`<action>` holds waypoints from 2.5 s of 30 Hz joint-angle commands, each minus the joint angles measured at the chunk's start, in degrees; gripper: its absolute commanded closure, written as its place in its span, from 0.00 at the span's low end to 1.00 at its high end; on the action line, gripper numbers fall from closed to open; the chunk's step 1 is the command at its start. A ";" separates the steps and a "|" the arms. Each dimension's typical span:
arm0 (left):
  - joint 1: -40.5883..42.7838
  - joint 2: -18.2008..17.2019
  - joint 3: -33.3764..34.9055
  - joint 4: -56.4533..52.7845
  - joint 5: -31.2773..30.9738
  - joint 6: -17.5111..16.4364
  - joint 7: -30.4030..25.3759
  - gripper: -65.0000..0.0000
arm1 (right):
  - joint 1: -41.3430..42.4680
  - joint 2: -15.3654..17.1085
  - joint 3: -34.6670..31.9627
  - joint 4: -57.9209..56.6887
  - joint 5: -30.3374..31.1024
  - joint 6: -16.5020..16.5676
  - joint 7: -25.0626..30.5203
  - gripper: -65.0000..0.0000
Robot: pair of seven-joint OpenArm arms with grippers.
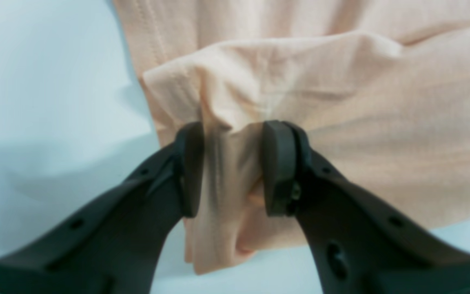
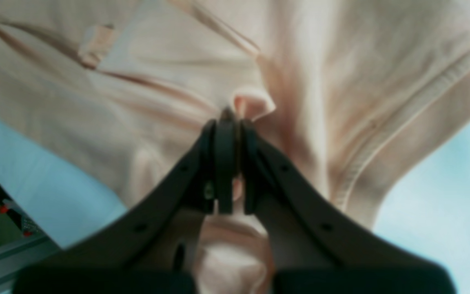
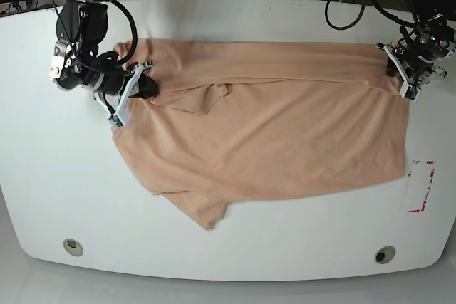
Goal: Fold the T-shirt properly
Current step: 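Pull the shoulder edge with the right gripper away from the left gripper, then hold the shirt edge with both grippers and stretch it taut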
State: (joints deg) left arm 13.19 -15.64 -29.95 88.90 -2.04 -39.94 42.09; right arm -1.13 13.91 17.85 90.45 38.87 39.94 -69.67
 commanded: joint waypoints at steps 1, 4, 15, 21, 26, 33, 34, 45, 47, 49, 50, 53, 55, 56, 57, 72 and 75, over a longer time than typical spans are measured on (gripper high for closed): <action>0.30 -0.76 -0.15 -0.07 2.35 -0.06 2.53 0.65 | 2.31 1.43 0.22 -0.04 0.73 0.06 0.88 0.97; 0.30 -0.76 -0.15 -0.07 2.35 -0.06 2.53 0.65 | 3.54 1.60 0.22 -0.13 0.73 0.06 0.88 0.97; 0.04 -0.76 -0.15 -0.07 2.35 -0.06 2.53 0.65 | 6.44 5.74 0.48 -0.83 1.17 0.06 0.88 0.72; 0.04 -0.76 0.11 0.11 2.26 -0.06 2.53 0.65 | 0.64 7.41 4.35 6.82 1.00 0.06 0.53 0.30; 0.04 -0.76 0.02 -0.07 2.26 -0.06 2.53 0.65 | -6.57 5.65 8.75 11.30 0.73 0.06 0.44 0.30; 0.04 -0.76 -0.15 -0.16 2.26 -0.06 2.53 0.65 | -13.07 2.22 13.23 11.22 0.64 0.06 0.97 0.30; 0.04 -0.76 -0.15 -0.16 2.26 -0.06 2.53 0.65 | -13.34 1.78 13.41 11.04 0.56 0.06 1.32 0.30; 0.04 -0.67 0.02 -0.07 2.35 -0.06 2.53 0.65 | -13.34 1.78 12.53 1.63 0.56 0.06 8.79 0.30; 0.04 -0.67 -0.15 -0.16 2.35 -0.06 2.53 0.65 | -12.72 2.92 12.53 -0.13 -0.06 0.06 9.58 0.30; 0.04 -0.76 -0.07 -0.07 2.35 -0.06 2.53 0.65 | -12.02 3.36 12.62 -0.92 -2.17 0.06 9.76 0.30; 0.04 -0.76 -0.07 -0.07 2.35 -0.06 2.53 0.65 | -11.84 3.45 12.79 -1.09 -3.58 0.06 9.84 0.33; 0.04 -0.76 -0.24 -0.16 2.35 -0.06 2.53 0.65 | -11.75 3.89 13.14 -1.00 -7.62 0.06 10.02 0.51; 0.04 -1.55 0.02 -0.16 2.26 -0.06 2.53 0.65 | -11.40 3.98 13.14 -1.00 -9.91 0.06 10.02 0.71; 0.04 -1.81 0.11 -0.16 2.09 -0.06 2.53 0.65 | -11.40 3.98 13.14 -0.83 -10.17 0.06 10.02 0.80; 0.04 -1.90 0.11 -0.16 2.00 -0.06 2.53 0.65 | -11.40 4.33 13.14 -0.30 -10.17 0.06 10.02 0.87; 0.04 -1.64 -0.77 0.46 1.74 -0.06 2.79 0.65 | -12.54 6.88 16.57 4.71 -9.99 0.06 7.65 0.65; -1.28 -1.37 -2.53 1.51 0.94 -0.06 2.88 0.65 | -12.37 6.70 16.75 5.85 -9.99 0.06 7.12 0.56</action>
State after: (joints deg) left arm 13.08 -16.36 -31.48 88.99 -2.00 -40.14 43.66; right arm -14.00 20.10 34.57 94.11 27.55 39.90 -63.26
